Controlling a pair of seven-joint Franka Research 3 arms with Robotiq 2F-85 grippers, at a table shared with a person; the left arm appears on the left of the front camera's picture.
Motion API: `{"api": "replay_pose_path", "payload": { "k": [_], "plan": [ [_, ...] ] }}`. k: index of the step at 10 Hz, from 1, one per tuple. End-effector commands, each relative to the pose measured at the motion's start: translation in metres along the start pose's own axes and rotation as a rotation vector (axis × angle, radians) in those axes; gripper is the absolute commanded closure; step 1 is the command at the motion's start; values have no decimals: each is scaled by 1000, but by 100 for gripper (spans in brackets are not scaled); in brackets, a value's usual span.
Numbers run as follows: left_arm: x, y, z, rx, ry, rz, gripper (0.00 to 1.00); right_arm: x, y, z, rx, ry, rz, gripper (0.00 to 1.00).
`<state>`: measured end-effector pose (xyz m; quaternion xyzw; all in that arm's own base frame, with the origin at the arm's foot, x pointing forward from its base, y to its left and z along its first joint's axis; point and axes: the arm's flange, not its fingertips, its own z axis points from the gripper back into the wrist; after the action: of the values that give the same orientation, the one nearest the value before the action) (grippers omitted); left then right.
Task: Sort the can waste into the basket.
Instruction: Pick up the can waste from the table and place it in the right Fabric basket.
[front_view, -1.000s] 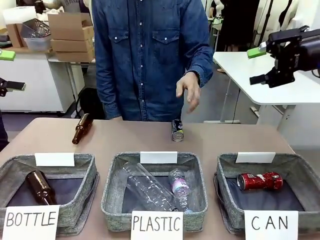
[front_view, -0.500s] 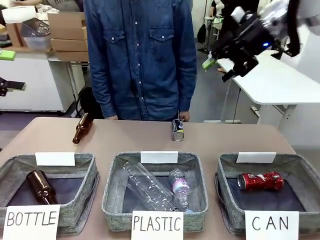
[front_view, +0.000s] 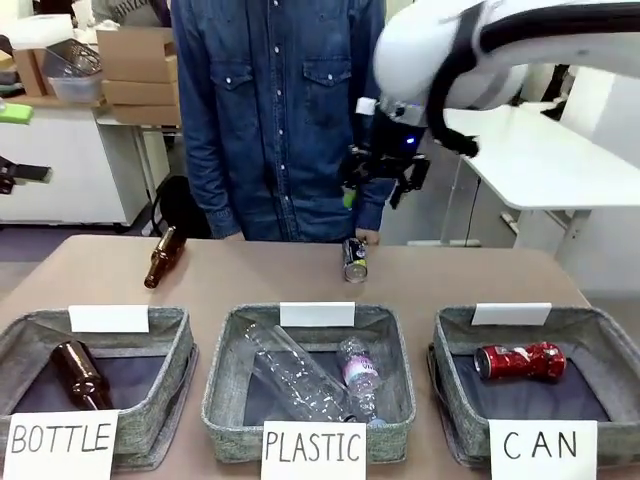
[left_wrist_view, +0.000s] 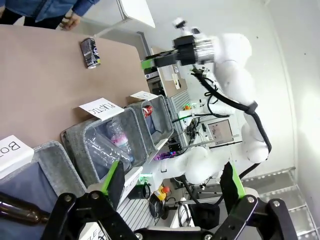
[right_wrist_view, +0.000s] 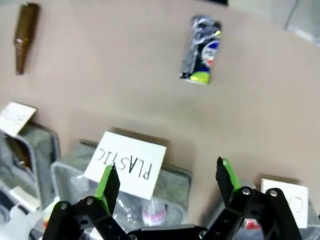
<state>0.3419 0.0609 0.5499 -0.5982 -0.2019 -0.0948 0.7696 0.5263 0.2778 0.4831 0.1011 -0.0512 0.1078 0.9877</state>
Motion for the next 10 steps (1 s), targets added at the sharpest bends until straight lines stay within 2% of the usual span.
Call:
{"api": "replay_pose_path", "payload": {
  "k": [1,2,3,4,5,6,7,8,10],
  "plan": [
    [-1,-2,3,-2,11,-17,0,12,1,-16,16,95,-18,0],
    [-1,-2,3,-2,11,-17,0,0,0,0,0,0,0,0],
    [-1,-2,3,-2,11,-17,0,0,0,0,0,0,0,0],
    [-1,-2,3,-2,11,-17,0,6,3,-35,7,59,2,0],
    [-1,-2,3,-2,11,-17,0,15,2,-36,-16,-20,11,0],
    [-1,-2,3,-2,11,-17,0,25,-3,-63,63,-48,-30,0],
    [-1,-2,3,-2,11,-17,0,23,-10,-82,79,-106,-92,0],
    [-1,-2,3,-2,11,-17,0,19,-19,-95,69,-104,-121,0],
    [-1,-2,3,-2,11,-17,0,21,-25,-129,-38,-28,-204,0]
  ]
}}
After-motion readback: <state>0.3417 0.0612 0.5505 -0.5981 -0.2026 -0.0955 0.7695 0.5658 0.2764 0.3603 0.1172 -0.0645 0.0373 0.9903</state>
